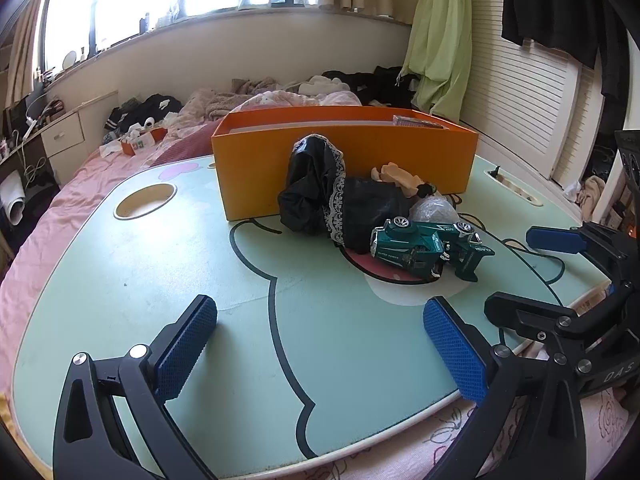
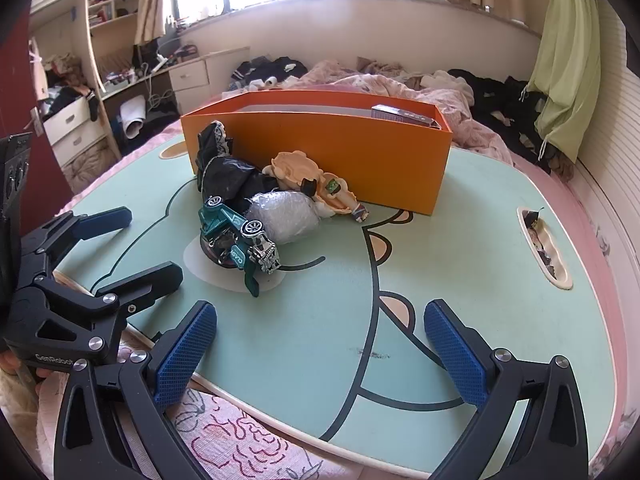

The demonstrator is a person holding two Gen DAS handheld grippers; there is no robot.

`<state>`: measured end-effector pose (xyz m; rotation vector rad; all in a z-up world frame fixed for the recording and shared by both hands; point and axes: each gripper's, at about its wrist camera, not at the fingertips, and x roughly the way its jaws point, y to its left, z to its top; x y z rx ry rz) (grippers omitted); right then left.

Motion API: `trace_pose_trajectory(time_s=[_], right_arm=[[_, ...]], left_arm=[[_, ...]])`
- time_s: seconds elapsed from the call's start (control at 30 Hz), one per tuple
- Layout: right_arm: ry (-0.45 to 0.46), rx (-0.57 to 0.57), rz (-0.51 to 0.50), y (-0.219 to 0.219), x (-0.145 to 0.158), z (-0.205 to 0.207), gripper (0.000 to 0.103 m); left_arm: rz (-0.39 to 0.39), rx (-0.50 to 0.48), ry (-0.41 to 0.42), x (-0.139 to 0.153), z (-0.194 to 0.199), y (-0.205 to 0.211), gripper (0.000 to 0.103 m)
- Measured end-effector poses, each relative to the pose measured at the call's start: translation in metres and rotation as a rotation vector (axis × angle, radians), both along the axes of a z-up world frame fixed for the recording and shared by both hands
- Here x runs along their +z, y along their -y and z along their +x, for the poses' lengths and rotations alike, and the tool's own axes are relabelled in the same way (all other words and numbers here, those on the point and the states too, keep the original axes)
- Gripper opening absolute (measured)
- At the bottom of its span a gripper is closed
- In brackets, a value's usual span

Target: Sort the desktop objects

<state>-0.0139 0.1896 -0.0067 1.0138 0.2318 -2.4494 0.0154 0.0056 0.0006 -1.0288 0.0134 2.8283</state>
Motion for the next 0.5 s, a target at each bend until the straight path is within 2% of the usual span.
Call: trace_pose_trajectory(time_s=[0.5], right_arm=[[-0.001, 0.0, -0.001, -0.0008, -0.0004, 0.0002, 0.103]], left_arm=[[0.003, -0.004, -0.008, -0.0004, 0.0, -0.0006, 0.103]])
